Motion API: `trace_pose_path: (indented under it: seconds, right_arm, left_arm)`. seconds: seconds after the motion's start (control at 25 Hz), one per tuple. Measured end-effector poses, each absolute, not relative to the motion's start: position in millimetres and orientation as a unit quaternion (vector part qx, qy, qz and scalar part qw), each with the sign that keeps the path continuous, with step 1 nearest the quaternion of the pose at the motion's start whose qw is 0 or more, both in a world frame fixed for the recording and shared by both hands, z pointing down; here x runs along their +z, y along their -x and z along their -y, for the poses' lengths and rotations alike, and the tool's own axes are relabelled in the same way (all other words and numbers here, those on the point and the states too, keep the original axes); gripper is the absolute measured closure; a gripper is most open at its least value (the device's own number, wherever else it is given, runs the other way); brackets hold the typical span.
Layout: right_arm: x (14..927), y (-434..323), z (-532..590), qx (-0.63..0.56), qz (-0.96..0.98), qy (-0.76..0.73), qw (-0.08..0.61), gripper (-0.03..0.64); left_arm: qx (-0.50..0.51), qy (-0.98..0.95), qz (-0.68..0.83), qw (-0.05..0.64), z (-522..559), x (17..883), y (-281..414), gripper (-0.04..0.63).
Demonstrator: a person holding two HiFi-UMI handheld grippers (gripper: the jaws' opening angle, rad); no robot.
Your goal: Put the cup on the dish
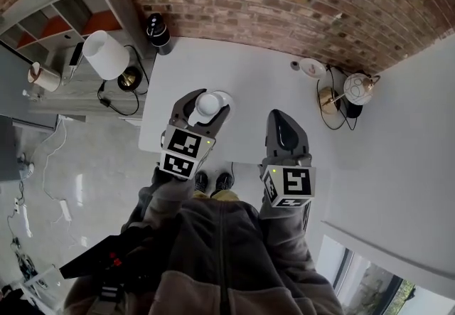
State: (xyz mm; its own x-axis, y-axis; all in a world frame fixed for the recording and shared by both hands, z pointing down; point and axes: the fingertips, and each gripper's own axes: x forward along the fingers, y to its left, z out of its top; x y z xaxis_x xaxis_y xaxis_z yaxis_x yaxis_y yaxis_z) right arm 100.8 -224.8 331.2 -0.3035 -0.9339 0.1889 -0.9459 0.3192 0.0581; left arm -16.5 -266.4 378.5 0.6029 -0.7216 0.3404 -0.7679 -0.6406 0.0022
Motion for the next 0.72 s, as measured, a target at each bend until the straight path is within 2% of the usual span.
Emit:
trace_pose_path:
  seconds: [0.28, 0.72]
  right_arm:
    - [371, -107, 245, 0.087, 0.819, -0.559, 0.097, 0.617]
    - [444, -108, 273, 0.144, 0.821, -0.531, 0.149, 0.617]
  left_arm:
    - [0.180, -0.883, 0.425, 0.089, 272, 410, 10, 0.336]
    - [0.238, -0.868, 0.415, 0.138, 299, 513, 6, 0.336]
